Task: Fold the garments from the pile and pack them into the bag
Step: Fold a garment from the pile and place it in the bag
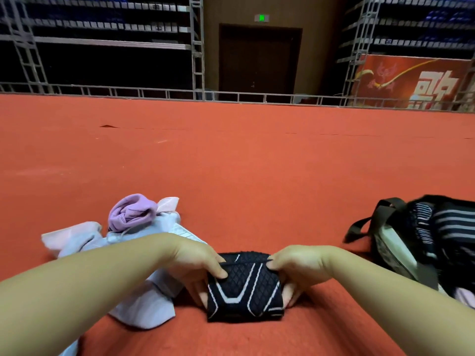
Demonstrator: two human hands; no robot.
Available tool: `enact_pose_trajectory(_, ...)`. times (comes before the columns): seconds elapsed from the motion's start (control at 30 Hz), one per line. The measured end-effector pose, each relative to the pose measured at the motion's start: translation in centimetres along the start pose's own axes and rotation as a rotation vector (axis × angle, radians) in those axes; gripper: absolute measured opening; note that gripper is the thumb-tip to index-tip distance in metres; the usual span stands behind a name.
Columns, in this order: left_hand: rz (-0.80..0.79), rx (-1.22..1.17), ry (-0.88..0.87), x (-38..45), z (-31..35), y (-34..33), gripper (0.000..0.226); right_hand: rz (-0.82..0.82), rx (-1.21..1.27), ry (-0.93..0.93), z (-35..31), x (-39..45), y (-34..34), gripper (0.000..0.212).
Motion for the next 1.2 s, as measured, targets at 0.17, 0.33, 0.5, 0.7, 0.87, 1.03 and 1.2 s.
enact_pose_trajectory(0.17,0.327,-0.059,-0.042,0.0,0.5,2.1,0.010,0.206,-0.021,0.017,1.0,1.9,1.9,0.021)
enact_pose_trajectory(0.33,0.641,0.079,-0.068,-0.3,1.4,3.6,0.040,0.347,-0.109,-0.025,0.6,2.8,2.3,0.019)
enact_pose_trajectory(0.5,1.015,0.623,-0.322,-2.7,4.2,2.2,0.049,0.446,-0.204,-0.102,1.0,3.4,2.4,0.016)
enact_pose_trajectory(0.7,0.664,0.884,-0.176,0.3,1.6,-2.1,0.067,0.579,-0.272,-0.103,1.1,2.9,3.1,0.015)
enact_pose_trajectory(0.87,0.715,1.002,-0.105,1.6,-0.1,-1.8,0.085,0.595,-0.730,0.386,-2.4,-0.6,2.2,0.033)
enact_pose_trajectory(1.03,0.713,1.034,-0.087,1.7,0.3,-1.4,0.065,0.201,-1.324,0.517,-1.5,-1.0,-2.1,0.043)
enact_pose_trajectory(1.2,0.595,0.956,-0.064,0.5,1.4,-1.8,0.055,0.247,-1.313,0.577,-2.9,-1.4,-2.7,0.013)
Point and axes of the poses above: each hand's wrist, its own x-axis towards the middle knuckle, its own y-axis out of the back of the hand, z = x × y, the point moved 6 cm from there along x, towards the middle knuckle, and after that the axes turned 13 degrees about y, right-handed, at the moved point
